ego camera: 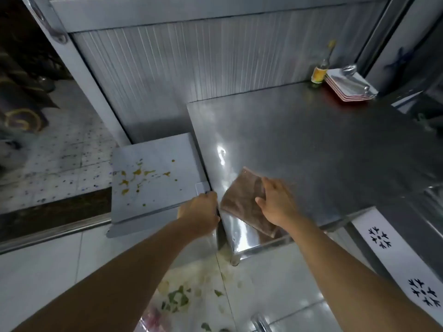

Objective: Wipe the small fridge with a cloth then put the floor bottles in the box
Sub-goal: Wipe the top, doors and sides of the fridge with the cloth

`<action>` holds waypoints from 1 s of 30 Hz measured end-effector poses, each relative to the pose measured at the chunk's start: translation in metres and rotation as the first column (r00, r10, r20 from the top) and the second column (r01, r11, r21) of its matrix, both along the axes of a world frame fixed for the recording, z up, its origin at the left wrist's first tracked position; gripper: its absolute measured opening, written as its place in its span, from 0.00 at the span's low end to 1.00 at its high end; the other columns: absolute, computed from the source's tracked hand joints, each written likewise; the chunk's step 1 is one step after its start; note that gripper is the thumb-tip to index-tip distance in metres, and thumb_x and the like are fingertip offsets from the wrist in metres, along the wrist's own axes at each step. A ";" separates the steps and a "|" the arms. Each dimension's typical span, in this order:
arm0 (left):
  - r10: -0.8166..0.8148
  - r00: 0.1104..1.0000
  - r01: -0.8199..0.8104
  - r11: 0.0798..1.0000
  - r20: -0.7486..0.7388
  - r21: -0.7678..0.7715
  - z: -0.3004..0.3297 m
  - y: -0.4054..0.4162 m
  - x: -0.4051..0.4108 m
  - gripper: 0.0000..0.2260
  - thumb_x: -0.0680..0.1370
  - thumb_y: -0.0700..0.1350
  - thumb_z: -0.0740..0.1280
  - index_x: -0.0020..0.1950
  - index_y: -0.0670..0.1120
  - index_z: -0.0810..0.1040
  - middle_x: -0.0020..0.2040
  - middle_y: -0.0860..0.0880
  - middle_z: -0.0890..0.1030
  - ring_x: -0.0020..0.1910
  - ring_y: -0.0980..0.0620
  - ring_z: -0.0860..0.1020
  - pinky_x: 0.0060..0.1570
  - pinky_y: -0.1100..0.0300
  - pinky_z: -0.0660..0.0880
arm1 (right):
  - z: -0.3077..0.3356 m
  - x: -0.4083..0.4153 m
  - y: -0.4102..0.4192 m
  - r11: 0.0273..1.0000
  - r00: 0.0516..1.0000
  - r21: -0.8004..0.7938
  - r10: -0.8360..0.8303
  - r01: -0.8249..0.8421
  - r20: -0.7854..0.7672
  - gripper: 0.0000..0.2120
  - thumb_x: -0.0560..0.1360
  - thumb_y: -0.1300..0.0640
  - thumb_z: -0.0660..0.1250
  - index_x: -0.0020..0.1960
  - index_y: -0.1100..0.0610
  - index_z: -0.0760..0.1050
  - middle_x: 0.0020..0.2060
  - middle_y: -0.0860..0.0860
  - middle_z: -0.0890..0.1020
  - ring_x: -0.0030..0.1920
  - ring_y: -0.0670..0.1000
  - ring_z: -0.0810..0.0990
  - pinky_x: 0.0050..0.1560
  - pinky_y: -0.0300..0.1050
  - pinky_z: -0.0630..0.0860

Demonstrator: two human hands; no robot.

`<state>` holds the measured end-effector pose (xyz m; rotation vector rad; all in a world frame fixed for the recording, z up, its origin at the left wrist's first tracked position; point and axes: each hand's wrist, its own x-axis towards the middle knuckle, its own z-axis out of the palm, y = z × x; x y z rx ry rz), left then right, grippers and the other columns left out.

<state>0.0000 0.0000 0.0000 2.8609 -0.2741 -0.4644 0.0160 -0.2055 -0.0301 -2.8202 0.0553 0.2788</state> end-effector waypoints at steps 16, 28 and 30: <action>0.109 0.991 -0.115 0.991 -0.083 -0.071 -0.031 -0.035 0.049 0.12 0.72 0.52 0.68 0.52 0.47 0.76 0.54 0.45 0.76 0.56 0.44 0.75 0.48 0.54 0.71 | -0.006 0.035 0.012 0.993 0.995 -0.099 -0.060 0.067 0.074 0.09 0.76 0.49 0.64 0.51 0.54 0.69 0.53 0.54 0.74 0.57 0.58 0.72 0.60 0.50 0.63; 0.407 0.873 -0.476 0.593 -0.268 -0.649 0.026 0.125 0.011 0.13 0.74 0.42 0.67 0.54 0.46 0.65 0.48 0.43 0.78 0.46 0.45 0.79 0.44 0.52 0.78 | 0.056 -0.021 0.143 0.885 0.990 0.450 -0.140 0.121 0.009 0.21 0.77 0.55 0.66 0.67 0.54 0.62 0.53 0.52 0.78 0.57 0.57 0.78 0.55 0.47 0.73; 0.402 0.843 -0.506 0.366 -0.357 -0.781 0.036 0.154 -0.001 0.18 0.75 0.37 0.67 0.58 0.48 0.62 0.52 0.40 0.78 0.48 0.44 0.80 0.50 0.49 0.79 | 0.066 -0.035 0.173 0.835 0.989 0.539 -0.146 0.108 0.027 0.33 0.78 0.56 0.65 0.76 0.48 0.52 0.66 0.50 0.73 0.66 0.53 0.73 0.63 0.42 0.67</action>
